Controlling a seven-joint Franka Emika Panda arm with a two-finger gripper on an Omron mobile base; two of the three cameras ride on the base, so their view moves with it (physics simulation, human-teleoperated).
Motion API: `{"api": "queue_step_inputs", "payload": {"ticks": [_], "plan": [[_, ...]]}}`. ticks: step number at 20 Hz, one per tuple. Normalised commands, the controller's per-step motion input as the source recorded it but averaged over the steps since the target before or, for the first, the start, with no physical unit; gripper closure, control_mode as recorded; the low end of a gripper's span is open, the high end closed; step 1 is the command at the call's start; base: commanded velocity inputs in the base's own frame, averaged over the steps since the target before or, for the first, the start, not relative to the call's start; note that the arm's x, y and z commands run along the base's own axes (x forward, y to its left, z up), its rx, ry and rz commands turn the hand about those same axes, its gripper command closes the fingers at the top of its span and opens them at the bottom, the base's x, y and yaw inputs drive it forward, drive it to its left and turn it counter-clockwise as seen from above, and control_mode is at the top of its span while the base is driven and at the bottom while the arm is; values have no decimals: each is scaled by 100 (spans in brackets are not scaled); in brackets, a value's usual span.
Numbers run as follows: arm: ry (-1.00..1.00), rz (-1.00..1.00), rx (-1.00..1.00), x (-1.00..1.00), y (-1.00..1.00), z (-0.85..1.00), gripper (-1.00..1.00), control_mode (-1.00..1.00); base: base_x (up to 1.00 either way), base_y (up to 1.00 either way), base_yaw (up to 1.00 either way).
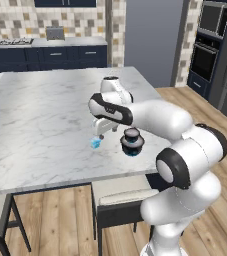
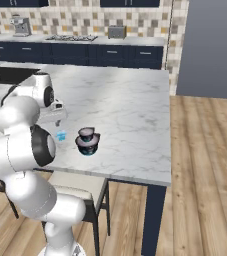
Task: Stack the yogurt containers by placing the smaller containers on top of the larger containers.
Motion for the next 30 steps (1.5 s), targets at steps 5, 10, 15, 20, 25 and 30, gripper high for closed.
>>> {"api": "queue_step_inputs", "payload": {"ticks": [5,10,15,20,25,30], "plan": [[8,0,2,5,5,-30,-100,-100,0,0,0],[8,0,7,19,0,-20,-100,-100,0,0,0],[6,0,3,22,2,-23,-100,-100,0,0,0],[0,-2,0,3,9,-28,-100,-100,0,0,0],[0,-6,0,0,2,-17,-100,-100,0,0,0],[0,-8,0,6,0,-3,-100,-100,0,0,0]]}}
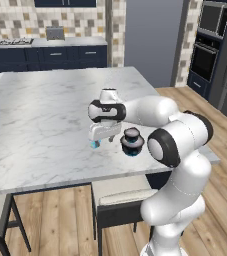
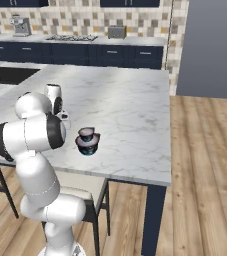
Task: Stack the yogurt containers by placing the smaller containers on top of the larger containers.
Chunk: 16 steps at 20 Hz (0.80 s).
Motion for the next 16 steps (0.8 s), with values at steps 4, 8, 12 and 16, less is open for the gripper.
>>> {"api": "queue_step_inputs", "payload": {"ticks": [4,8,12,16], "plan": [[0,-10,0,7,0,0,-100,-100,0,0,0],[0,-10,0,7,0,-6,-100,-100,0,0,0],[0,-10,0,0,0,-5,-100,-100,0,0,0],[0,-10,0,0,0,-4,-100,-100,0,0,0]]}}
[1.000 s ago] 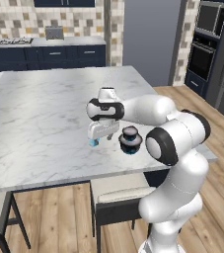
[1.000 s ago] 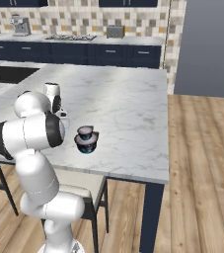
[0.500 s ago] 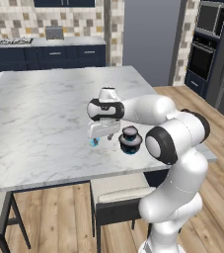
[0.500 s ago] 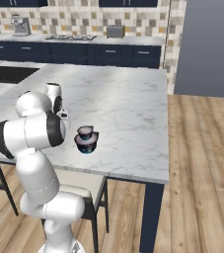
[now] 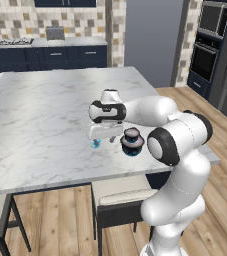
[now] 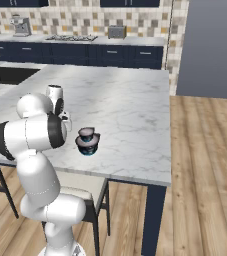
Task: Stack the yogurt containers by placing the smaller containers on top of the larger containers.
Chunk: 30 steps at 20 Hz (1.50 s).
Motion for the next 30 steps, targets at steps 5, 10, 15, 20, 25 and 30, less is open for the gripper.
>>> {"api": "queue_step_inputs", "payload": {"ticks": [5,10,15,20,25,30], "plan": [[0,-11,-1,-3,0,-9,-100,-100,0,0,0],[0,-12,-1,-8,0,-10,-100,-100,0,0,0],[0,-10,-2,0,0,-16,-100,-100,0,0,0],[0,-9,-3,6,0,-21,-100,-100,0,0,0],[-1,-7,-3,17,1,-8,-100,-100,0,0,0],[-4,-6,-4,29,12,-8,-100,-100,0,0,0]]}}
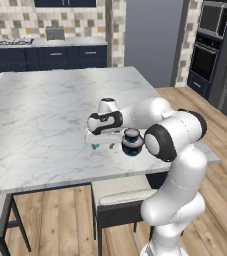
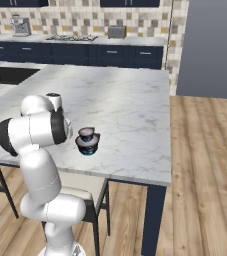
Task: Stack the yogurt containers by placing the smaller containers on top of the larger containers.
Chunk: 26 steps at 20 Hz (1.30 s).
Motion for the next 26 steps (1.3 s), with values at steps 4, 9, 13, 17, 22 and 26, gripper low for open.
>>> {"api": "queue_step_inputs", "payload": {"ticks": [4,9,13,17,22,26], "plan": [[-5,-6,-6,33,20,-8,-100,-100,0,0,0],[-2,-4,-2,30,4,-4,-100,-100,0,0,0],[-1,-3,0,25,0,-7,-100,-100,0,0,0],[0,-3,0,23,0,-8,-100,-100,0,0,0],[-1,-3,0,20,0,-8,-100,-100,0,0,0],[-1,-3,-1,15,3,-6,-100,-100,0,0,0]]}}
